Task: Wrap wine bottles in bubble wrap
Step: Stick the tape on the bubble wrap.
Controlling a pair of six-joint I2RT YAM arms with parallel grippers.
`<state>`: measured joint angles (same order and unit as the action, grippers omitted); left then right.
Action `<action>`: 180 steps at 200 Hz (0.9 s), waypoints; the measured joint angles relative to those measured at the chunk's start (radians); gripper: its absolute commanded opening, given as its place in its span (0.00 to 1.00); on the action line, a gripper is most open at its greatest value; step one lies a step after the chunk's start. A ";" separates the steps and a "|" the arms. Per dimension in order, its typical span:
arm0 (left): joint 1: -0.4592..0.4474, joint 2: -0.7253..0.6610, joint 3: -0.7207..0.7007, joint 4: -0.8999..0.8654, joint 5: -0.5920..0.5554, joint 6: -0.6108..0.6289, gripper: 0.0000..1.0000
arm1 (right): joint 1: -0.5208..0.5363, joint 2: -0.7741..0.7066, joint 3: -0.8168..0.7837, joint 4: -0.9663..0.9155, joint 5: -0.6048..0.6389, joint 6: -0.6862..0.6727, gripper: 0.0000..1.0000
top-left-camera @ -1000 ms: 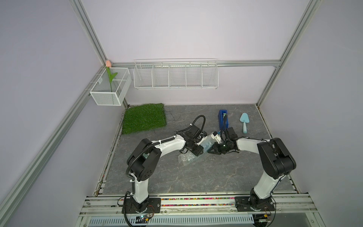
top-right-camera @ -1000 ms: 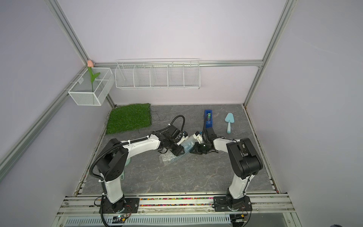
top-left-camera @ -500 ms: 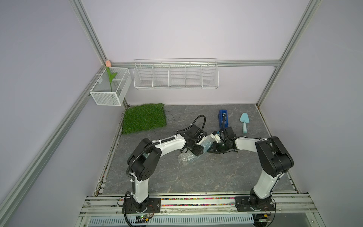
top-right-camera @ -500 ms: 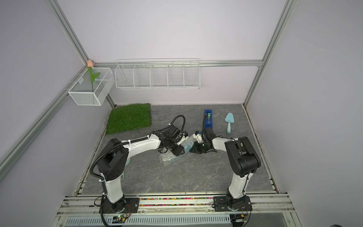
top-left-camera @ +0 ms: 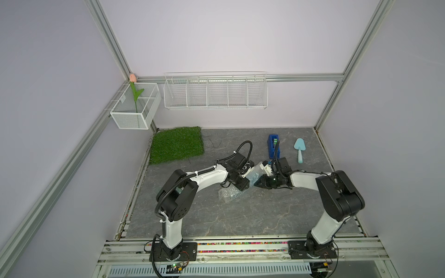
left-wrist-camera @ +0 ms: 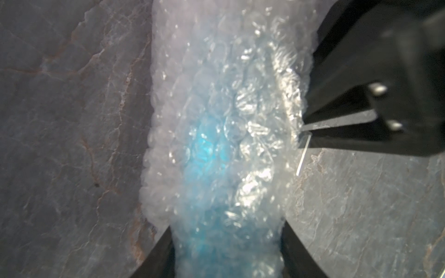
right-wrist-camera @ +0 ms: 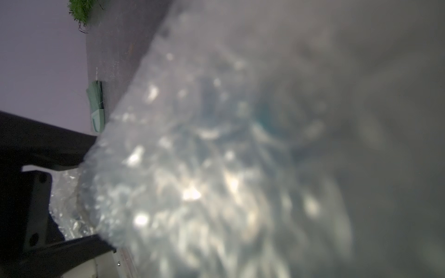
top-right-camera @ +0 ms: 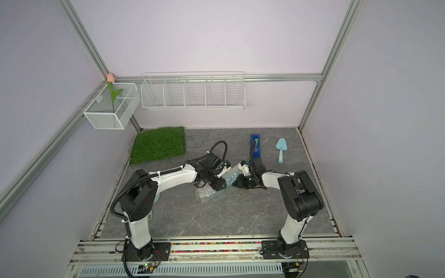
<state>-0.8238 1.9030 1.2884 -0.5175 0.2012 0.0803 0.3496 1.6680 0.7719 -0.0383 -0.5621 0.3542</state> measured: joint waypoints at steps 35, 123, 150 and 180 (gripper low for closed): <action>-0.006 -0.005 -0.002 0.001 -0.018 -0.009 0.51 | -0.006 -0.275 -0.045 -0.052 0.121 -0.057 0.60; -0.015 -0.023 -0.004 -0.025 -0.085 -0.074 0.80 | -0.180 -0.788 -0.132 -0.112 0.509 -0.191 0.89; -0.015 -0.077 -0.008 -0.046 -0.141 -0.111 1.00 | -0.227 -0.806 -0.259 0.037 0.647 -0.249 0.89; -0.014 -0.249 -0.012 -0.027 -0.232 -0.145 1.00 | -0.265 -0.716 -0.413 0.246 0.766 -0.297 0.89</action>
<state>-0.8379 1.6535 1.2766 -0.5442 -0.0307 -0.0643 0.0845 0.9520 0.3588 0.2073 0.2043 0.0574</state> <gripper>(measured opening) 0.995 0.886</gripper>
